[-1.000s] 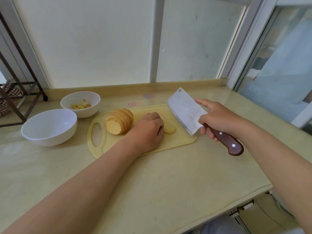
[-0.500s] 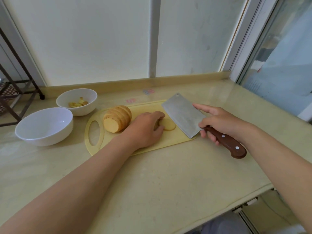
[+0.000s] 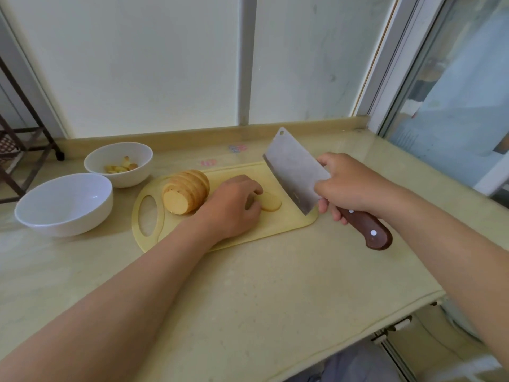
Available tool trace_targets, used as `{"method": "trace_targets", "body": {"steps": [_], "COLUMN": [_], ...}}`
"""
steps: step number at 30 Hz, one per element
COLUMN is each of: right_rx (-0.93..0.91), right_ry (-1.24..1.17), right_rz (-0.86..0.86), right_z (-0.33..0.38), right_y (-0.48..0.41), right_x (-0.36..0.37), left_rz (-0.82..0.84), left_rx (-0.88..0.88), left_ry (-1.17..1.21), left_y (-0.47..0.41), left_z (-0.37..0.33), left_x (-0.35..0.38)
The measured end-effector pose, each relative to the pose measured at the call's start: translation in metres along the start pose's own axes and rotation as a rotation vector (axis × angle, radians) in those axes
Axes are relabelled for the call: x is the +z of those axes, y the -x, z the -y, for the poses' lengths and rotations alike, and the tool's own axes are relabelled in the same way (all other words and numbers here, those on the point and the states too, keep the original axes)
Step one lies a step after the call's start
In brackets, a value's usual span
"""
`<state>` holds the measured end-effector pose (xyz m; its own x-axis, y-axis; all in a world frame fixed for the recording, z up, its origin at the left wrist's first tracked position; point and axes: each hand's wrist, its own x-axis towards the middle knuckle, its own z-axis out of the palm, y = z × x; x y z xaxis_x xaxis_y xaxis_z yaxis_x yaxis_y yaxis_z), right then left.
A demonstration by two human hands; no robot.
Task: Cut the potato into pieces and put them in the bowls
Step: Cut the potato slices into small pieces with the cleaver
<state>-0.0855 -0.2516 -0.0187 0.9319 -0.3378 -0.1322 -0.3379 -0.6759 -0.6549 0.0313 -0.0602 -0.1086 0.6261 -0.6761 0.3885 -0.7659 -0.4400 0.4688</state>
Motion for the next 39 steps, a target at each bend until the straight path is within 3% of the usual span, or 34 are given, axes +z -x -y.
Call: {"method": "trace_targets", "body": {"steps": [3, 8, 12, 18, 28, 39], "right_rx": [-0.029, 0.000, 0.067, 0.075, 0.034, 0.043], "right_ry": [0.098, 0.058, -0.186, -0.533, -0.657, -0.596], "right_rz": [-0.020, -0.055, -0.047, -0.043, 0.019, 0.067], "right_z": [0.005, -0.004, -0.023, -0.048, -0.062, -0.056], "right_y": [-0.002, -0.006, -0.015, -0.034, -0.045, -0.038], "right_x": [-0.002, -0.002, 0.005, 0.021, 0.018, 0.018], "left_rz": [-0.034, 0.053, 0.230, 0.433, 0.451, 0.206], "left_rx": [0.002, 0.044, 0.072, 0.058, -0.099, -0.467], "left_ry": [0.004, -0.067, -0.183, -0.154, -0.273, -0.471], "left_y": [0.002, 0.005, -0.001, -0.015, -0.024, -0.017], "left_z": [-0.002, -0.005, -0.009, -0.014, -0.037, -0.087], "left_x": [-0.002, 0.000, -0.007, -0.009, -0.008, 0.021]}}
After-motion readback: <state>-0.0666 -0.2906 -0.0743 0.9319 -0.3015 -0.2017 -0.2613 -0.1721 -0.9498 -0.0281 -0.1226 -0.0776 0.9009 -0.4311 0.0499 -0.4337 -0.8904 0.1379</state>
